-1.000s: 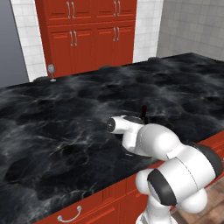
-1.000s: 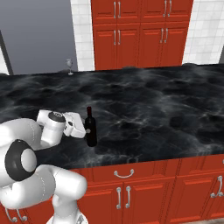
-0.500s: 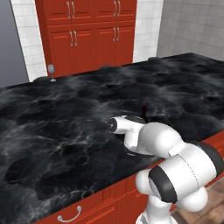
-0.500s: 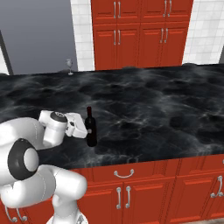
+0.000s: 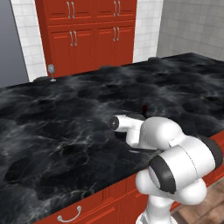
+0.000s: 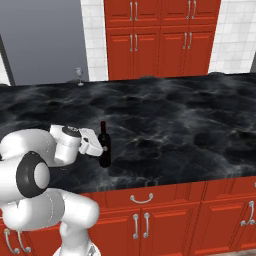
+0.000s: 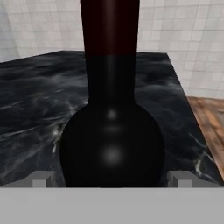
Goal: There is a wine glass and glass cup on the dining counter. Place the wine bottle next to the wine glass and the juice bottle next to the glass cup.
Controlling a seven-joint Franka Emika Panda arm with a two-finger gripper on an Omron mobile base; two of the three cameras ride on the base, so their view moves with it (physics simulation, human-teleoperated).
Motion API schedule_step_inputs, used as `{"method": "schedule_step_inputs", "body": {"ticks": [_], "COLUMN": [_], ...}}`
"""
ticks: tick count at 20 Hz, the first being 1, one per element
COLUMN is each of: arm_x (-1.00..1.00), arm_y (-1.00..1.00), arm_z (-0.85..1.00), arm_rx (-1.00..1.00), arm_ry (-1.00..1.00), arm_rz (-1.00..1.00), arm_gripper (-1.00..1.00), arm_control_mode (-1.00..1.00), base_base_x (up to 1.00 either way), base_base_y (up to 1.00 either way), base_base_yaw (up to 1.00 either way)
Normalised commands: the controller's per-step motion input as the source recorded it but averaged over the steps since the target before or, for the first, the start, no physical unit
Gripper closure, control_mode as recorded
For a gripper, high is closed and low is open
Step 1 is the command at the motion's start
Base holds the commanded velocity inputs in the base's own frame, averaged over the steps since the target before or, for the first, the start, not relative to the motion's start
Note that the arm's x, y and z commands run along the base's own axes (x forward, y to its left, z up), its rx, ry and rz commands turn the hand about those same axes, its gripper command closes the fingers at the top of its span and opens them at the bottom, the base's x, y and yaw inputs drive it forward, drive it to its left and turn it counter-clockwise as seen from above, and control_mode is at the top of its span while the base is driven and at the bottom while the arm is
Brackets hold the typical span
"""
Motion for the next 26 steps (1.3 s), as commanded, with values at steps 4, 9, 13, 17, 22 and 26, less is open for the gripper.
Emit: {"method": "schedule_step_inputs", "body": {"ticks": [4, 9, 13, 17, 22, 26], "arm_x": [0.13, 0.11, 0.02, 0.01, -0.13, -0.30], "arm_y": [-0.03, -0.03, -0.03, -0.02, 0.01, 0.14], "arm_z": [-0.03, -0.02, 0.00, 0.00, 0.13, 0.34], "arm_rx": [0.00, 0.00, 0.00, 0.00, 0.00, 0.00], "arm_ry": [0.02, 0.01, 0.00, 0.00, 0.00, 0.00], "arm_rz": [0.03, 0.04, 0.04, 0.04, 0.03, 0.00], "arm_gripper": [-1.00, -1.00, 1.00, 1.00, 1.00, 1.00], "arm_control_mode": [-1.00, -1.00, -1.00, -1.00, -1.00, -1.00], "base_base_x": [0.00, 0.00, 0.00, 0.00, 0.00, 0.00], "base_base_y": [0.00, 0.00, 0.00, 0.00, 0.00, 0.00], "base_base_yaw": [0.00, 0.00, 0.00, 0.00, 0.00, 0.00]}}
